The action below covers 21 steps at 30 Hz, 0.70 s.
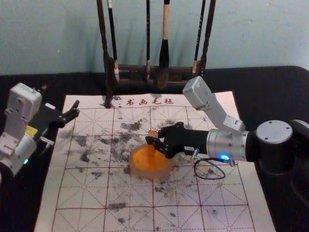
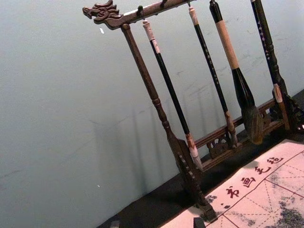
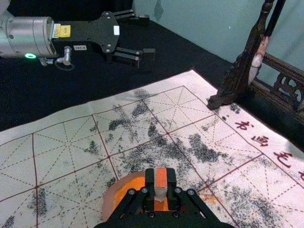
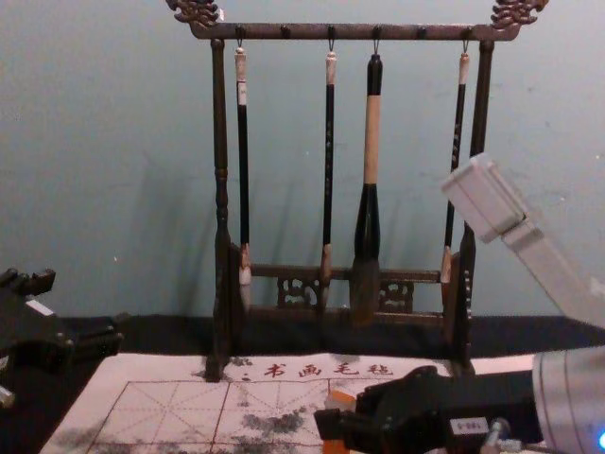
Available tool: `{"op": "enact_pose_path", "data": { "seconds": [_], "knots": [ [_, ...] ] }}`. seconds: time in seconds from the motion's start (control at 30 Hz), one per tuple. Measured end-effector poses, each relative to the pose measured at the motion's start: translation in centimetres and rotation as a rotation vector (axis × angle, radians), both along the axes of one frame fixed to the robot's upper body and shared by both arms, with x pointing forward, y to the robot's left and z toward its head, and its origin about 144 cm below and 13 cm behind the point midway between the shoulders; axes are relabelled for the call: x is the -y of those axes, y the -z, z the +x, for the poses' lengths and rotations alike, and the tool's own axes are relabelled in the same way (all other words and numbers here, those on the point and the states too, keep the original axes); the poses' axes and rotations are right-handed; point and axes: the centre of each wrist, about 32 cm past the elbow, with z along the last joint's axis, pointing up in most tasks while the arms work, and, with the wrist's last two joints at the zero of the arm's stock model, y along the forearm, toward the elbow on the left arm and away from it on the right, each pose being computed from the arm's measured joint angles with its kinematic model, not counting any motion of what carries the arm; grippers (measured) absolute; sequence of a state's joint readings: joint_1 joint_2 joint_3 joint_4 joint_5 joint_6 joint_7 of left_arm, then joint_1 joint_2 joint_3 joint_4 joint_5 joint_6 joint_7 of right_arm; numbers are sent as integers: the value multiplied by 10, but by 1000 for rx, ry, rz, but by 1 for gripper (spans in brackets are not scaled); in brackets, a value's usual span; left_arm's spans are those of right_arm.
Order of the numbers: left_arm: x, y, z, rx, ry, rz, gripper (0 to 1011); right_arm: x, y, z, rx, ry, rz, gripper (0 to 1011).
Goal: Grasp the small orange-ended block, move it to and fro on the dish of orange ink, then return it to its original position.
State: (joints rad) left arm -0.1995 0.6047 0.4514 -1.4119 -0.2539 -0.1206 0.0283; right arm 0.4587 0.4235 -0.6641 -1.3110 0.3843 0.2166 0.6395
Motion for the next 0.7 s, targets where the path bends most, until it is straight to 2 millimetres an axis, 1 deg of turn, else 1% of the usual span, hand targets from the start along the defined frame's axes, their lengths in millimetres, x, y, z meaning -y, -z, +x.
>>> {"op": "enact_pose_path", "data": {
  "seconds": [0.43,0.7],
  "knots": [
    [0,0,0,0,0,0,1001,-4,3,4,6,11,-4,114],
    [0,0,0,0,0,0,1001,-3,3,4,8,12,-8,114]
  ]
}}
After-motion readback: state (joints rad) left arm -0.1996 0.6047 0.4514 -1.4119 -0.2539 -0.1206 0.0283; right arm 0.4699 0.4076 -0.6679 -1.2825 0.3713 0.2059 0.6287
